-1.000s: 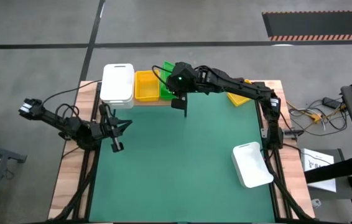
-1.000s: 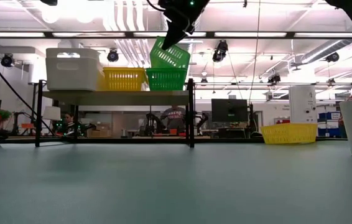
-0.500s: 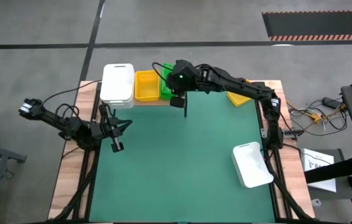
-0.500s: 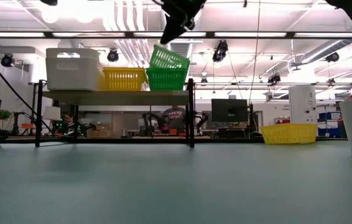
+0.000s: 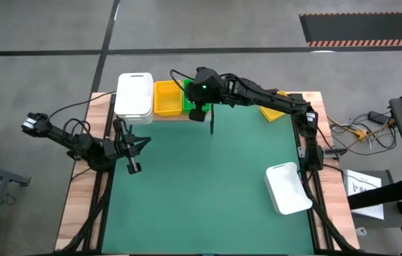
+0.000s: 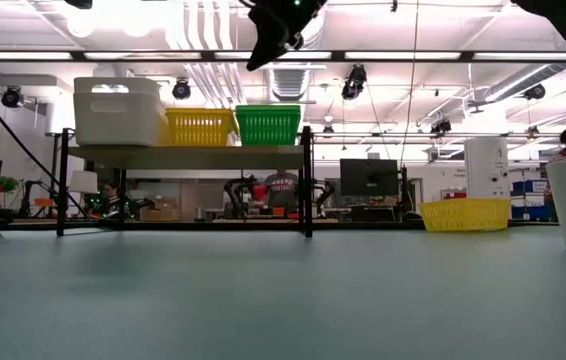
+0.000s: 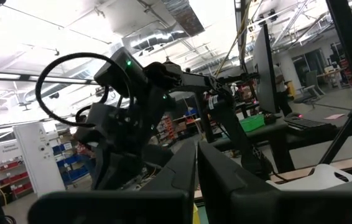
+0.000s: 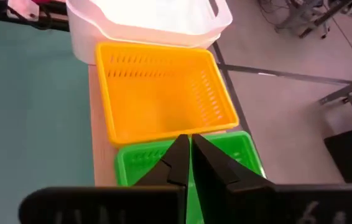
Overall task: Stack baskets on shelf by color
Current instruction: Stack the white bin on the white bin on the shelf
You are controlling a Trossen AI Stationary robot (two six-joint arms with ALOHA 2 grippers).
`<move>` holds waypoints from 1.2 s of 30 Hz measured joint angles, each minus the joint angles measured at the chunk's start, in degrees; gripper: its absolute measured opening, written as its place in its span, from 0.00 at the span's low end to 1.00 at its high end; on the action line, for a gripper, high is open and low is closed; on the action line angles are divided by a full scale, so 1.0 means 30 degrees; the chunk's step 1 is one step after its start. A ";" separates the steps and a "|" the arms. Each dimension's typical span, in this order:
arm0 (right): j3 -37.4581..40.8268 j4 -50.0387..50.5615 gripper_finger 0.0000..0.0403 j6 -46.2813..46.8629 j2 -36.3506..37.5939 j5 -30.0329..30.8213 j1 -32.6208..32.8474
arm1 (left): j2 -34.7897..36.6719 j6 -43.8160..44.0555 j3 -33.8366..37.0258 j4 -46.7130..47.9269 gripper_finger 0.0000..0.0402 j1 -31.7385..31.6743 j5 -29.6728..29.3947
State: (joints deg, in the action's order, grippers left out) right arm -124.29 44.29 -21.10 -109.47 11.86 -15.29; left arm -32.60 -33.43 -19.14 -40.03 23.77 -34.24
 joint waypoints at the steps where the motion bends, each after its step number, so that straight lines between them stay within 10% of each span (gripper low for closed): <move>1: 0.0000 0.0006 0.02 0.0003 -0.0050 -0.0024 0.0000 | 0.0000 -0.0001 0.0000 0.0005 0.00 -0.0005 0.0002; 29: 0.3429 0.7786 0.02 0.4691 0.2675 -0.0130 0.3077 | 0.0007 -0.0165 0.0000 -0.0019 0.00 -0.0005 -0.0001; 36: 0.6397 0.9080 0.02 0.4747 0.4072 -0.3534 0.4566 | 0.0000 -0.0154 0.0000 -0.0015 0.00 -0.0003 -0.0001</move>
State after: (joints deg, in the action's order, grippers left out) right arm -105.10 71.54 -6.86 -97.26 1.26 -1.59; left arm -32.60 -33.89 -19.14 -40.07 23.76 -34.24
